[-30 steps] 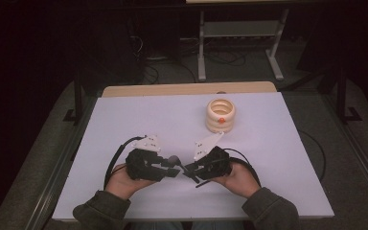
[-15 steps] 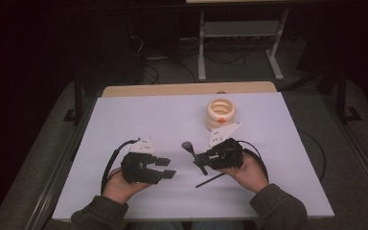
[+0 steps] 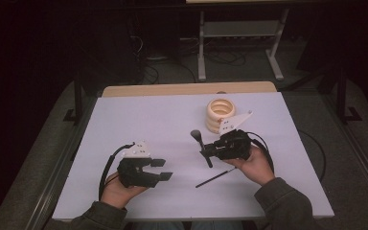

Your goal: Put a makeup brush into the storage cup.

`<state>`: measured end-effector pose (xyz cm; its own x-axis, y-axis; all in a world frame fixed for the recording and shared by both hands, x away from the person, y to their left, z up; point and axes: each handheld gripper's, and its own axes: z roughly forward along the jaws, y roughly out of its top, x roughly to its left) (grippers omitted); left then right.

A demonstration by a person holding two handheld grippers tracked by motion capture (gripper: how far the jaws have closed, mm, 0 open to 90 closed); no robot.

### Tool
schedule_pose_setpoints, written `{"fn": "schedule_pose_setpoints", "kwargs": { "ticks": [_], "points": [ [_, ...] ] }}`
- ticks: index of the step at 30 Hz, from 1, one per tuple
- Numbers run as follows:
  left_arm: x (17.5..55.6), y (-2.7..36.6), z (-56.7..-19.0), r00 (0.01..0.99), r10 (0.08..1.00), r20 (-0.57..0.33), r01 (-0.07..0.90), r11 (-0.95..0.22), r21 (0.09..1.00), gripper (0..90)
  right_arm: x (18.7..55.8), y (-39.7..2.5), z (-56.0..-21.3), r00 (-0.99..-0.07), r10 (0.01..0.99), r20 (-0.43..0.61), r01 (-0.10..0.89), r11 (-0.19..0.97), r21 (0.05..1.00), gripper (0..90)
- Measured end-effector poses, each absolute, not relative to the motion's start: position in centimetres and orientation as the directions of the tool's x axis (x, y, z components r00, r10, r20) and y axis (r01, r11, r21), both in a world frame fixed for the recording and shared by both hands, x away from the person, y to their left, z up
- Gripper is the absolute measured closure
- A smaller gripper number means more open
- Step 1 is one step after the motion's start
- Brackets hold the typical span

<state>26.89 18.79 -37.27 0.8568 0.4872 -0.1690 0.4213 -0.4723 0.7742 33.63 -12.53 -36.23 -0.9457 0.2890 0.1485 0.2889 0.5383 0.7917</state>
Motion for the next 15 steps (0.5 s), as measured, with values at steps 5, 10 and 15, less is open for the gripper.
{"fn": "schedule_pose_setpoints", "kwargs": {
  "ticks": [5, 10, 15],
  "points": [
    [26.7, 19.1, -37.6, 0.851, 0.496, -0.171, 0.427, -0.467, 0.774, 44.7, 34.0, -13.0, -35.8, -0.938, 0.306, 0.164, 0.309, 0.524, 0.794, 77.4],
    [26.7, 19.4, -37.8, 0.854, 0.497, -0.154, 0.416, -0.473, 0.777, 44.3, 34.7, -13.4, -35.6, -0.931, 0.319, 0.178, 0.327, 0.509, 0.796, 77.4],
    [26.6, 19.6, -38.1, 0.846, 0.507, -0.163, 0.424, -0.457, 0.781, 44.1, 35.1, -13.4, -35.4, -0.929, 0.319, 0.185, 0.33, 0.497, 0.803, 77.4]
  ]
}}
